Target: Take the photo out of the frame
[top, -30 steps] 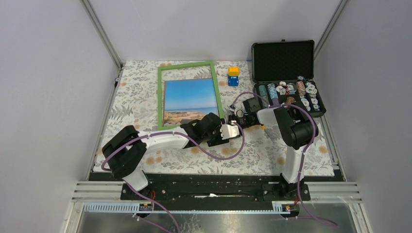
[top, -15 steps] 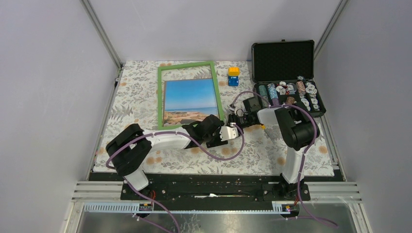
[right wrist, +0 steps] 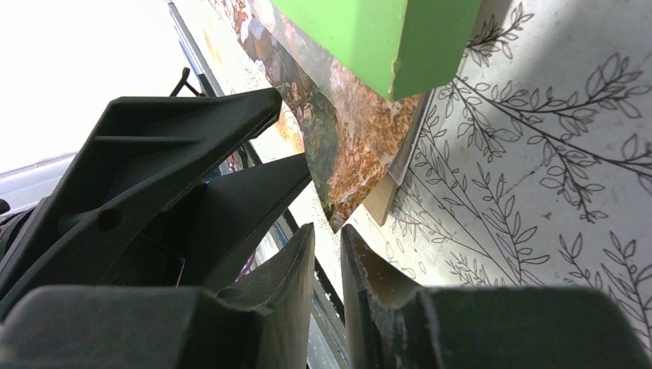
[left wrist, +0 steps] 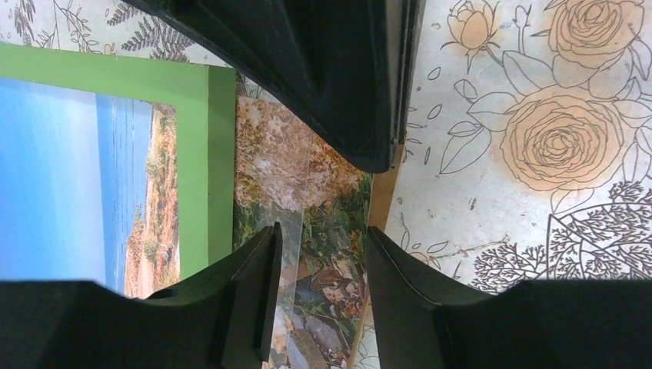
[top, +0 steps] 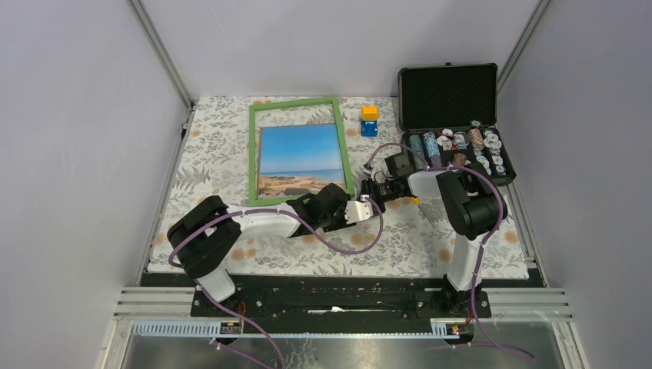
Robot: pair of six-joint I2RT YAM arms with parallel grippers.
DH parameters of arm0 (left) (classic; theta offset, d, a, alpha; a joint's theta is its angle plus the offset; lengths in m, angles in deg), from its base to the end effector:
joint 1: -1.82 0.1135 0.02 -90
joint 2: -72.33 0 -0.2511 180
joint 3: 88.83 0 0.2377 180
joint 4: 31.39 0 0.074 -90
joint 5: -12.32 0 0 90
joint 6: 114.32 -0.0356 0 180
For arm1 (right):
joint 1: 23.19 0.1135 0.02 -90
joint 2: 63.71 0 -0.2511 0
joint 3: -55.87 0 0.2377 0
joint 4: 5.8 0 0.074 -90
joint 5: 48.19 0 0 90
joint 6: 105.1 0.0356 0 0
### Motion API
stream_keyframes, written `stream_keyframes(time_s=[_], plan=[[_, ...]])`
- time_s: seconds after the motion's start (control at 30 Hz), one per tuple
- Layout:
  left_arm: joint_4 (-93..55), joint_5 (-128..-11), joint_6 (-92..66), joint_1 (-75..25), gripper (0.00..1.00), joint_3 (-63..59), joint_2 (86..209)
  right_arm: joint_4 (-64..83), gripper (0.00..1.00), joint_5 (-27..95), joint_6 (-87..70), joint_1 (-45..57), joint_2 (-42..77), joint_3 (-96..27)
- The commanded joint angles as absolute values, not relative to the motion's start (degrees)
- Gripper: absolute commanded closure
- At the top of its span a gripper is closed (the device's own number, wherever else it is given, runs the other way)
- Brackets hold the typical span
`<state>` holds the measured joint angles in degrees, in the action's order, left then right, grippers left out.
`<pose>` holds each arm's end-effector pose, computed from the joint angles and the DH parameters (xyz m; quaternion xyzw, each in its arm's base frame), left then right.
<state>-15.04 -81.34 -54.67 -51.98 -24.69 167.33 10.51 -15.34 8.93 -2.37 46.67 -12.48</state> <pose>0.1910 -0.2572 0.1613 0.6150 0.6986 -0.0450 0.3630 0.3006 0.1463 0.1103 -0.1068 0.8482 0.5168 0.0459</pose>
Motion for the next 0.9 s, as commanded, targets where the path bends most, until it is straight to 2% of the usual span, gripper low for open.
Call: stream_keyframes(time_s=[0.0,0.17,0.33,0.47,0.87], plan=[[-18.8,-84.8,-54.7,-51.6,0.52,-25.3,166.1,9.4,0.74,-17.3,9.3,-2.4,44.5,-13.4],[-19.5,-85.0,-54.4,-51.6,0.6,-24.8,166.3,9.4,0.69,-17.2,9.3,-2.4,44.5,-13.4],[-19.7,-84.5,-54.6,-51.7,0.65,-24.8,166.0,9.4,0.49,-16.4,9.5,-2.4,44.4,-13.6],[-19.5,-84.4,-54.7,-51.7,0.67,-24.7,165.9,9.3,0.43,-16.1,10.2,-2.4,45.3,-15.1],[-19.2,-84.4,-54.8,-51.6,0.67,-24.5,166.0,3.1,0.44,-17.6,16.0,-2.4,49.3,-16.8]])
